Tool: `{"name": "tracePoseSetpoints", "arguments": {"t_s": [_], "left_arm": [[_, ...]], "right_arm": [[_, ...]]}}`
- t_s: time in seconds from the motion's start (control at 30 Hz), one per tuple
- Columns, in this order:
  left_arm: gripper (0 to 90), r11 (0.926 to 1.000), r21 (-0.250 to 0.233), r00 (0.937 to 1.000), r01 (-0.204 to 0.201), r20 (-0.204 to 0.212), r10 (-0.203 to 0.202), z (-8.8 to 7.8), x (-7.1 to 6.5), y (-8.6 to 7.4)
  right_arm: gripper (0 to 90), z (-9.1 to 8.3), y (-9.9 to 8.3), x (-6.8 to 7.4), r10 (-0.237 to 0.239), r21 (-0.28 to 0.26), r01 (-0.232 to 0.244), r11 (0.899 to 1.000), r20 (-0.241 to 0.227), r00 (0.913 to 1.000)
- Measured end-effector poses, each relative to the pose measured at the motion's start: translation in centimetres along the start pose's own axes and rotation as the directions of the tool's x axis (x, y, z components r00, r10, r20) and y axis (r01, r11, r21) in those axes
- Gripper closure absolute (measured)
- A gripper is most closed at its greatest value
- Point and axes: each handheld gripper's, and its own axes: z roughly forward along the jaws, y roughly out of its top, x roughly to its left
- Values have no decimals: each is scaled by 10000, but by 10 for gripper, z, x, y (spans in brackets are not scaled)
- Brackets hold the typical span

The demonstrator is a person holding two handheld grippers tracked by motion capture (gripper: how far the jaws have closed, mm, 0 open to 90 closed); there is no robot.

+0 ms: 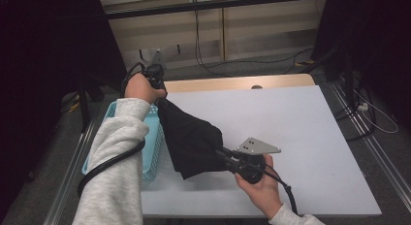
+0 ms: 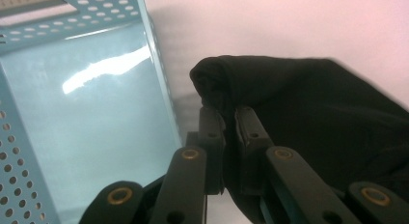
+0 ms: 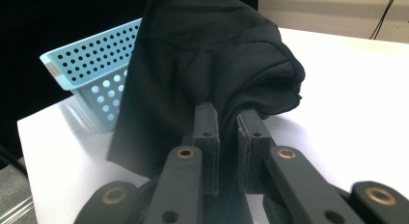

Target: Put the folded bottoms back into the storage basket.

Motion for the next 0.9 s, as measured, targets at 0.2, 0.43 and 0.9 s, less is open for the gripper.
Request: {"name": "tracePoseSetpoints", "arguments": {"t_s": [0.2, 0.43, 0.9], "left_arm": [[837, 10000, -55, 10000, 37, -90, -37, -8, 1, 0], [836, 10000, -80, 9999, 45, -125, -46, -15, 5, 1], [837, 9999, -60, 9996, 137, -242, -138, -20, 16, 3]], "right_arm": [[809, 0, 3, 3, 50, -184, -51, 9998, -54, 10000], [809, 0, 11, 7, -78, -333, 74, 9994, -142, 9999], [809, 9, 18, 12, 121, -408, -140, 9991, -461, 9989]]}}
